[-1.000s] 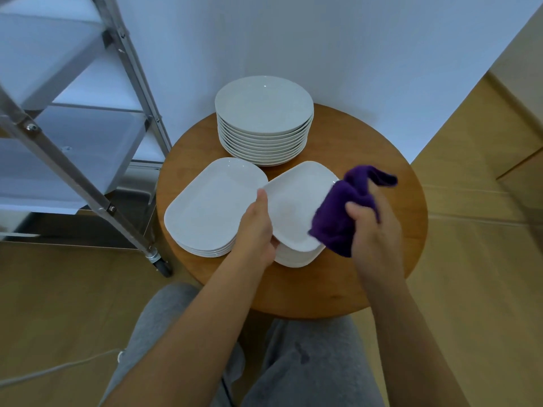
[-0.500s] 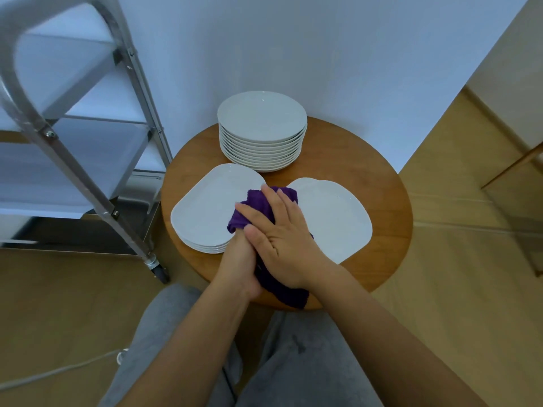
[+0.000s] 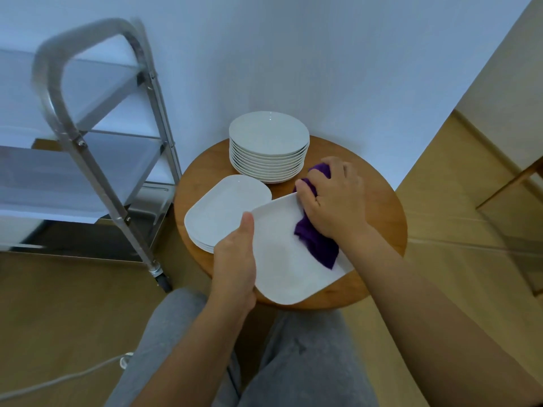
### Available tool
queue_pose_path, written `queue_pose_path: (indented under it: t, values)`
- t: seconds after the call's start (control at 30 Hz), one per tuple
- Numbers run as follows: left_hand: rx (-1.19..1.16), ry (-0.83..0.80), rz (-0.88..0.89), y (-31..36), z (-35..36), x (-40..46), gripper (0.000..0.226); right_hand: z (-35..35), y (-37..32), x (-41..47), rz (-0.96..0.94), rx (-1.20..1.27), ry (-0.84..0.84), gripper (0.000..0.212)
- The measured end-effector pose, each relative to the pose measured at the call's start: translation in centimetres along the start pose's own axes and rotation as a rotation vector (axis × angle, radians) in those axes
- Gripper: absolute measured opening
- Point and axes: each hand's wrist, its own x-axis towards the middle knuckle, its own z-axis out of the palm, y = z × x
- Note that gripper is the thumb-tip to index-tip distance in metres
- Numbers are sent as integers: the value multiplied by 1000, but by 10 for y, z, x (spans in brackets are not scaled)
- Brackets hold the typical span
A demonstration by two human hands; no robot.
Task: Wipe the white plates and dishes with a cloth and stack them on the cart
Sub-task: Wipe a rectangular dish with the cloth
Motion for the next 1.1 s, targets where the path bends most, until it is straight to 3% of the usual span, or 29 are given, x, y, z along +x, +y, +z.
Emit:
queue_pose_path:
  t: [0.23, 0.43, 0.57, 0.83, 0.97, 1.1]
  values:
    - [-238, -6, 148, 14, -2, -12, 19, -2, -5, -24, 514, 103, -48, 59]
    - [-232, -24, 72, 5, 8, -19, 18, 13, -40, -56, 545, 125, -203, 67]
    - [-217, -48, 100, 3, 7, -20, 20, 13, -53, -67, 419, 203, -276, 63]
    - [-177, -97, 56, 15, -8, -8, 36, 7, -67, -100, -169, 560, -277, 55]
    - [-321, -150, -69, 24, -16, -5, 27, 2, -42, -102, -452, 319, -144, 64]
    - [-317, -190, -27, 30, -16, -5, 15, -1, -18, -92, -436, 186, 65, 51]
